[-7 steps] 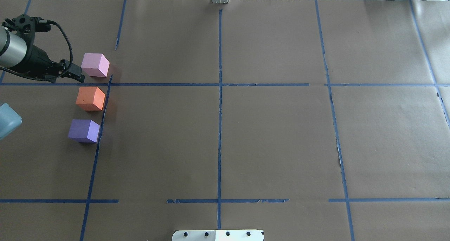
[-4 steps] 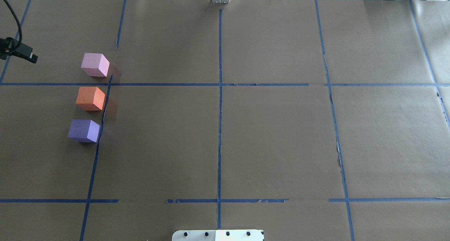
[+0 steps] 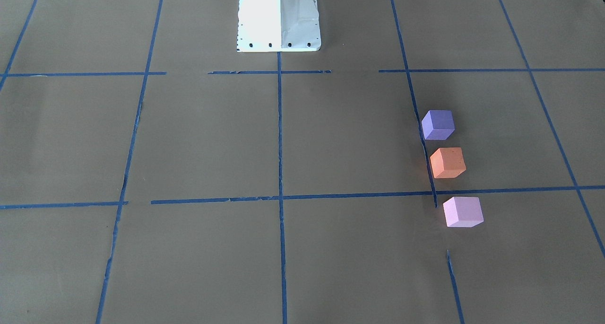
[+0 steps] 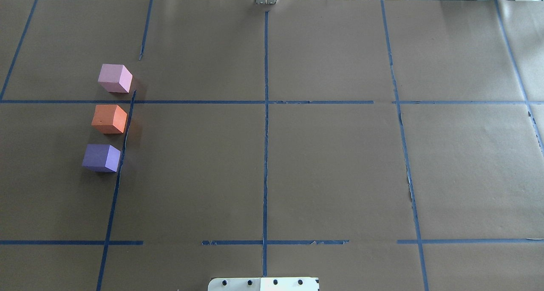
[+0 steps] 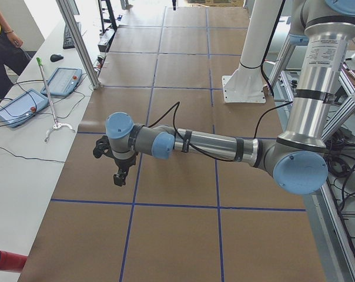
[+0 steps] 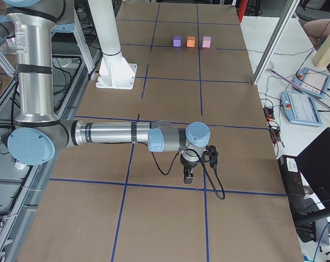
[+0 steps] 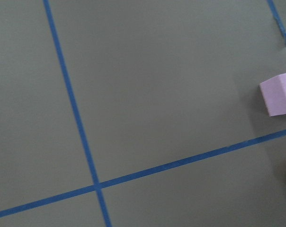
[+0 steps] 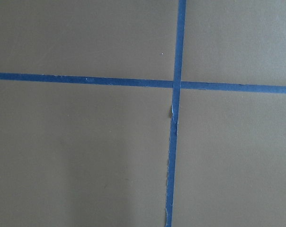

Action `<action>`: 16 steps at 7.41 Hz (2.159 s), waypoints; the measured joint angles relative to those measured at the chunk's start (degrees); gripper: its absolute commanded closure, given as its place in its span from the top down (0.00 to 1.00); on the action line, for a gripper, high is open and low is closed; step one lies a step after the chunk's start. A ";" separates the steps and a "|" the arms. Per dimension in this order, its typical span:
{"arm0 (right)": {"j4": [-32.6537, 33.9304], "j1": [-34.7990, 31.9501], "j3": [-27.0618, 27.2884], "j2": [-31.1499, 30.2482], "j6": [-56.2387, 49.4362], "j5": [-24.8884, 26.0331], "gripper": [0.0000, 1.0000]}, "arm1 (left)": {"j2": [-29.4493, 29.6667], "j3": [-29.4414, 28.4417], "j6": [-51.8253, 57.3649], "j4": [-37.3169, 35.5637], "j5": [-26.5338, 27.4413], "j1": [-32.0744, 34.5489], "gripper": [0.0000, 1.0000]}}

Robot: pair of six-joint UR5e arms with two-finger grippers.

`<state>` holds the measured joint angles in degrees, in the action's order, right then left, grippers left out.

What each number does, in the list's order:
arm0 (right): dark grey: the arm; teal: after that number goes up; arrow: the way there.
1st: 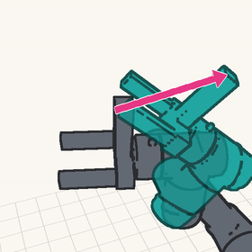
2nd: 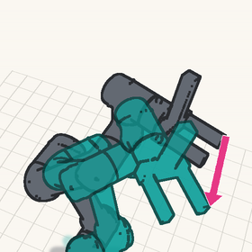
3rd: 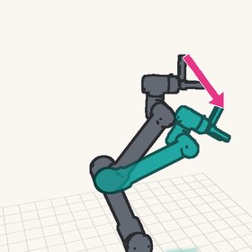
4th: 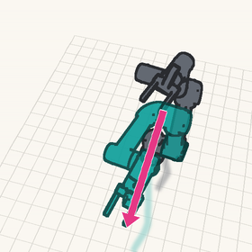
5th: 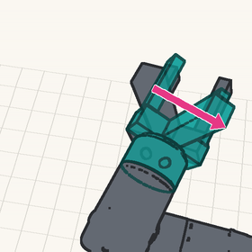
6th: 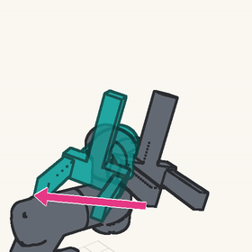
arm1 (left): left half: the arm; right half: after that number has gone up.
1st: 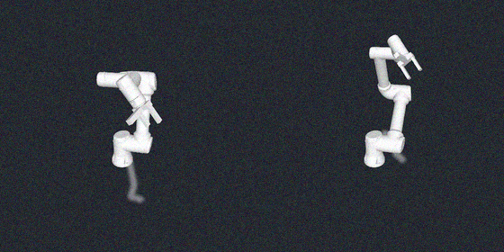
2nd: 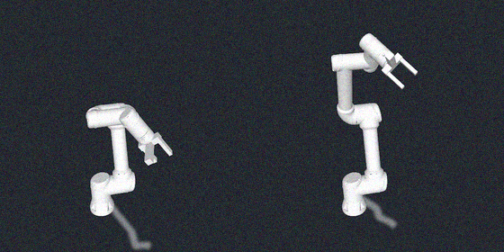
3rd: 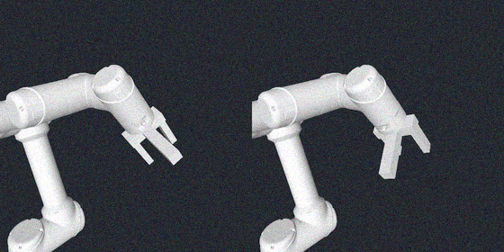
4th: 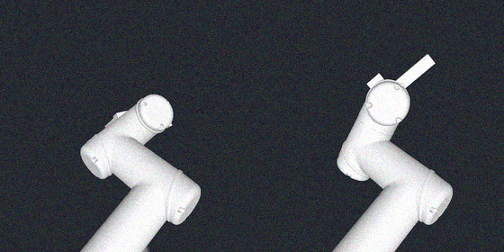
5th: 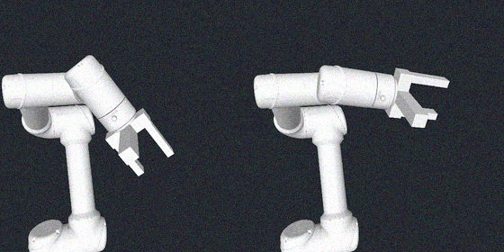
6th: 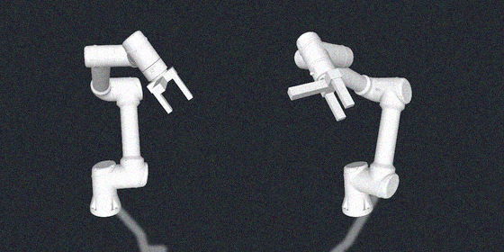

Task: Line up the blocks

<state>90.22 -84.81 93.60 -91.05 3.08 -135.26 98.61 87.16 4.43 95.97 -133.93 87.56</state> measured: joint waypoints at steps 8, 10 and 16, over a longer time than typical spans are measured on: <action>-0.03 0.00 0.00 0.00 0.03 0.00 1.00 | -1.08 -0.88 1.20 -11.56 -0.13 5.61 1.00; 0.01 0.00 0.00 0.00 0.01 0.00 1.00 | -0.94 -0.93 -2.55 -11.49 -0.35 5.73 1.00; -0.05 0.00 0.00 0.00 0.00 0.00 1.00 | -1.55 -0.70 -9.90 -5.30 0.03 5.69 1.00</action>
<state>90.18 -84.82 93.60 -91.05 3.08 -135.26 97.07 86.46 -5.47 90.67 -133.91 93.25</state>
